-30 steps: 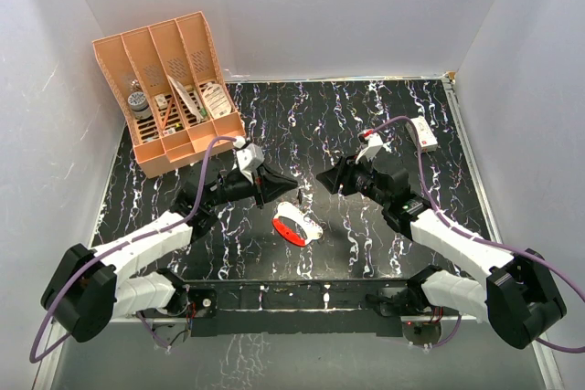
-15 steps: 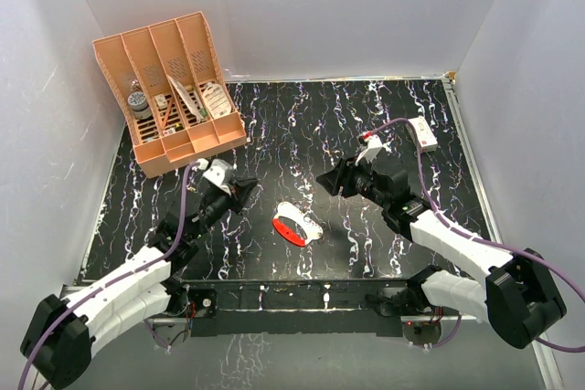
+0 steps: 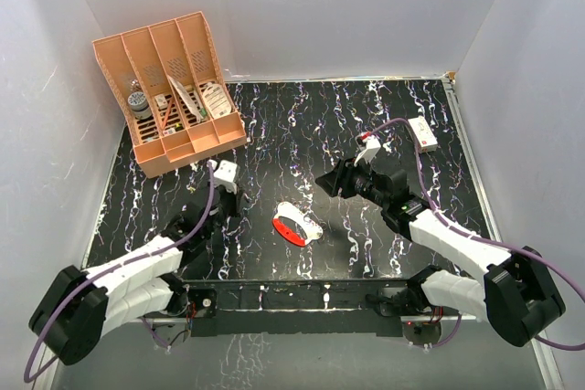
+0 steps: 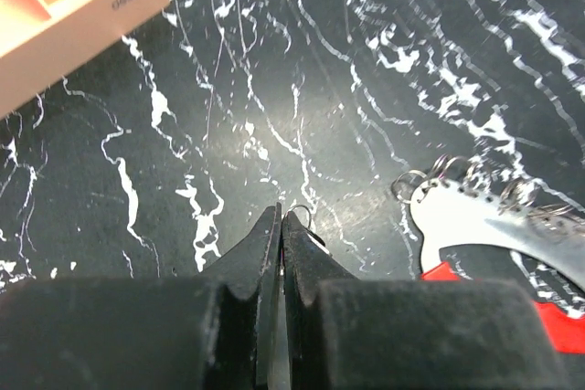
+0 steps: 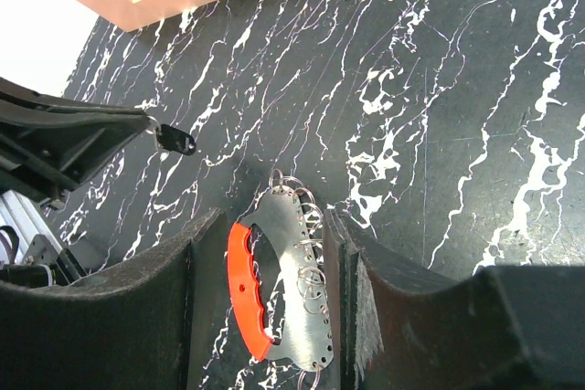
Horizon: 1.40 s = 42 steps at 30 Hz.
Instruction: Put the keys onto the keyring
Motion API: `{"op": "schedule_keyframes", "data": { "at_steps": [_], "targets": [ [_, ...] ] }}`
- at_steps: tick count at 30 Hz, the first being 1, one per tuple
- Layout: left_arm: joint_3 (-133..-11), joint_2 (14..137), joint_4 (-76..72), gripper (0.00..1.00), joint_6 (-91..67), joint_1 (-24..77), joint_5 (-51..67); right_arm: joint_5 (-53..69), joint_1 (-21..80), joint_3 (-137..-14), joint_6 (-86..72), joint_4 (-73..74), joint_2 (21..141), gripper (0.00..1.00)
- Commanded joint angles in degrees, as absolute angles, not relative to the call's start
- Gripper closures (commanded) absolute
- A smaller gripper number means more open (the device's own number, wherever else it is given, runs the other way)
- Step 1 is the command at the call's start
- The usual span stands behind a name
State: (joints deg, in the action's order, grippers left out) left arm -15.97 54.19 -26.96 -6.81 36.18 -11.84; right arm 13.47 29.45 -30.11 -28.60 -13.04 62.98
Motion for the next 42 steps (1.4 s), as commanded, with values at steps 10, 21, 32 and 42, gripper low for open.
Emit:
{"op": "schedule_keyframes", "data": {
  "at_steps": [10,21,32,42],
  "targets": [
    [-17.3,67.1,-33.6,1.00,-5.7,36.2,-11.6,14.1,28.9,-28.6,-28.7,-16.2,62.7,0.55],
    [-18.5,71.2,-37.1,1.00,-6.6,36.2,-9.1,15.2,29.0,-28.4,-28.7,-16.2,65.4,0.55],
    [-24.5,69.8,-33.8,1.00,-6.0,36.2,-7.6,17.7,29.0,-29.5,-27.4,-11.8,68.8,0.54],
    [-28.4,63.4,-26.6,1.00,-7.3,36.2,-6.7,19.7,31.4,-28.0,-27.7,-8.8,70.3,0.51]
  ]
}}
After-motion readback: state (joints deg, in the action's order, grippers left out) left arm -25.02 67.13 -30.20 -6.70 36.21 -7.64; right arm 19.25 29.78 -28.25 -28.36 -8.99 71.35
